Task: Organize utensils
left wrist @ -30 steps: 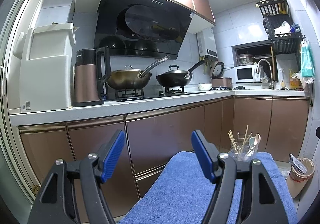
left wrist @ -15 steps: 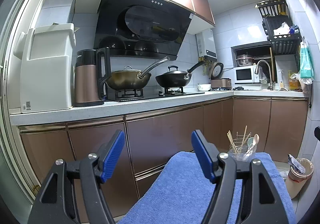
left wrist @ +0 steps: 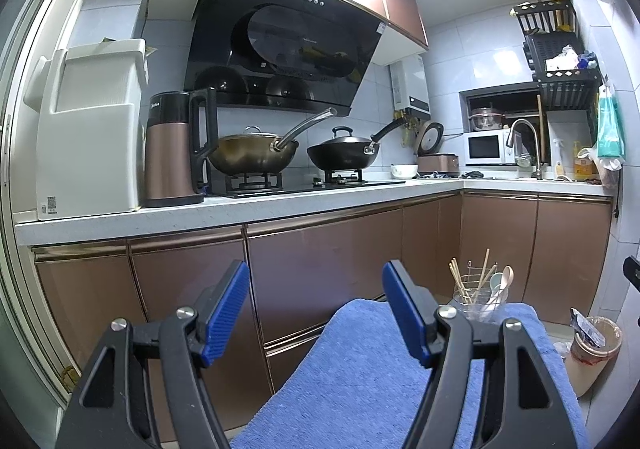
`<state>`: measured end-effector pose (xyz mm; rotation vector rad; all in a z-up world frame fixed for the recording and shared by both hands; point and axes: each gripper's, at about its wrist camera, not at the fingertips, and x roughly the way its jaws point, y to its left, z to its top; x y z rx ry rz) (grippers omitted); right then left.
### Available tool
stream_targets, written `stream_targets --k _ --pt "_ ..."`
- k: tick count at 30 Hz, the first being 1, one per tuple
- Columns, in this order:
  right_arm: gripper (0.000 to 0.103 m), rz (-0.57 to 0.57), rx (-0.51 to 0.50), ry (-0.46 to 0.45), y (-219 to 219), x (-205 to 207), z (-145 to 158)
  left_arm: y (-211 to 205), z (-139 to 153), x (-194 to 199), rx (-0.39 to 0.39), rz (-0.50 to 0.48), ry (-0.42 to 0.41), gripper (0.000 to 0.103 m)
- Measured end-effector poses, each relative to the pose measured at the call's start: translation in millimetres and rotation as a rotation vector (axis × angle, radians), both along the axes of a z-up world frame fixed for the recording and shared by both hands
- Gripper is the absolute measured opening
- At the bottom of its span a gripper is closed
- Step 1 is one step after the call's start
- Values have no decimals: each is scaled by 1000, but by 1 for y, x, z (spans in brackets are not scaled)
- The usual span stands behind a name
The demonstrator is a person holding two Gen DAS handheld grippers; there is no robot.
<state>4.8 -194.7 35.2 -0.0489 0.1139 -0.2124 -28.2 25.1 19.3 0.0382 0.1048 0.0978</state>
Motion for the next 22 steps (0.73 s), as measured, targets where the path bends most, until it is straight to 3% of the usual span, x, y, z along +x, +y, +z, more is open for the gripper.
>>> stream_targets --k 22 --pt "103 -5 -2 7 1 3 -5 0 -3 2 -5 -15 17 68"
